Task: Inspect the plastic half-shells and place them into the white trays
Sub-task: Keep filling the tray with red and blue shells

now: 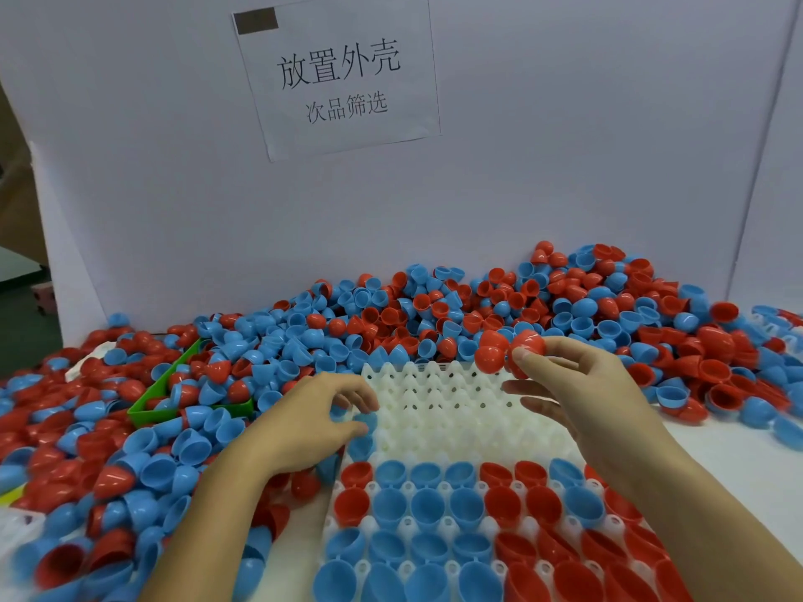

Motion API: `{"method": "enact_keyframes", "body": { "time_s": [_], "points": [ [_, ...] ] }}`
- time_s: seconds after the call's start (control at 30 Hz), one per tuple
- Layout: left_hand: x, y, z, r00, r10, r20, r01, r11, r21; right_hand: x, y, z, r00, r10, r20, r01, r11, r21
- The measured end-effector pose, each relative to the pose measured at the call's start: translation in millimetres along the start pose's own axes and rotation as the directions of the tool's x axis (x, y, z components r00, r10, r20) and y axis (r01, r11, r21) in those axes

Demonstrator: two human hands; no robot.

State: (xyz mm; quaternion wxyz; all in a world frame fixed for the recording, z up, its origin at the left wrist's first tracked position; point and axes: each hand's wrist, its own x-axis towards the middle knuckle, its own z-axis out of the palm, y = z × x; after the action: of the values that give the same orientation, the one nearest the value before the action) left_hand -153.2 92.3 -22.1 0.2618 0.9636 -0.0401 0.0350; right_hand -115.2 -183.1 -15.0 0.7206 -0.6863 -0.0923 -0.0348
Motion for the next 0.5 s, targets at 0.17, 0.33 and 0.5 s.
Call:
{"method": "enact_keyframes", "body": {
  "time_s": [0.17, 0.33, 0.5],
  "points": [
    [2.4, 27.1, 2.3, 0.954, 0.045, -0.296, -0.108, 0.974, -0.200, -8.4, -3.9, 6.1, 0.999, -0.051, 0.018, 0.051, 0.999, 0.005],
    [1.1, 70.8, 22.2, 0.998, 0.004, 0.058, 0.045, 0.580, -0.813, -28.5, -8.2, 27.1, 0.961, -0.215, 0.173, 0.232, 0.969, -0.080],
    [-1.7, 82.8, 33.4, 0.987, 0.092, 0.132, 0.114, 0.180, -0.977, -32.9, -4.6, 38.7, 0.924, -0.326, 0.199, 0.365, 0.908, -0.206]
  ]
}}
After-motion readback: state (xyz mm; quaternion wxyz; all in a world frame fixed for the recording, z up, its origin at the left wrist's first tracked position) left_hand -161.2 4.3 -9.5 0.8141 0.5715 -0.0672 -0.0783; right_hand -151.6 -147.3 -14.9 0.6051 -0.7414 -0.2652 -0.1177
